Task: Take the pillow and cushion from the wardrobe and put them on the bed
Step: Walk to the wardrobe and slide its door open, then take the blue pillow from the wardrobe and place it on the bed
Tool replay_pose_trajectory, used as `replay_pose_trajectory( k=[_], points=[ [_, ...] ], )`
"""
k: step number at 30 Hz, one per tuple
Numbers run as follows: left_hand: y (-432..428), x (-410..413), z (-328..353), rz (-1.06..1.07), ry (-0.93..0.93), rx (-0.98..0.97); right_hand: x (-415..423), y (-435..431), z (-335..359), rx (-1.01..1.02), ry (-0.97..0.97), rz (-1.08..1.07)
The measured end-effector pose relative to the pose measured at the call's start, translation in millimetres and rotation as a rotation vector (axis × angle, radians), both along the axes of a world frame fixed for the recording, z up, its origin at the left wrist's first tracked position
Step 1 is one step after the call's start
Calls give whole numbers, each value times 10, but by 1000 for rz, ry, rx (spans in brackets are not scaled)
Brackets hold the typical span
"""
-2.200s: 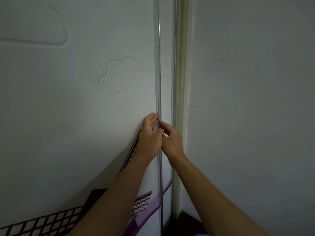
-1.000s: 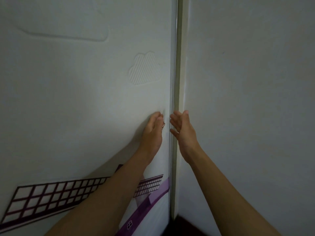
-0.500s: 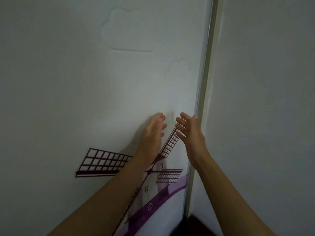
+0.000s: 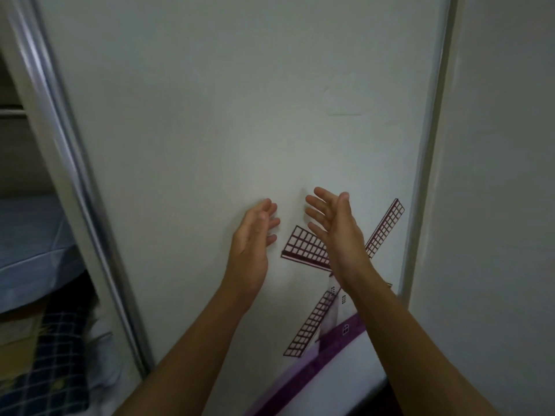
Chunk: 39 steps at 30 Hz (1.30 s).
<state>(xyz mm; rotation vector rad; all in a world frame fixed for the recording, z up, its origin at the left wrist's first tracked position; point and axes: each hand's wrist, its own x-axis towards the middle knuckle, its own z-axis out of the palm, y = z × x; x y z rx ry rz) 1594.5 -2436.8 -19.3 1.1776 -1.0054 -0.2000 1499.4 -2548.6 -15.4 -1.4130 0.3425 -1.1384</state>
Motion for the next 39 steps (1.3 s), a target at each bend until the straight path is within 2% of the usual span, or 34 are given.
replay_pose_trajectory(
  k=[6, 15, 22, 27, 34, 39],
  points=[
    [1078, 142, 19, 73, -77, -54, 139, 1077, 52, -66, 6, 95],
    [2210, 328, 69, 209, -22, -103, 446, 2084, 246, -104, -54, 292],
    [2873, 503, 191, 487, -14, -106, 910, 2601, 234, -103, -74, 596],
    [3353, 549, 229, 660, -20, -102, 1239, 2920, 192, -69, -84, 739],
    [4030, 733, 211, 836, -20, -91, 1556, 3420, 190, -96, -59, 824],
    [4393, 1018, 145, 843, -17, -97, 1861, 3765, 239, -93, -55, 820]
  ],
)
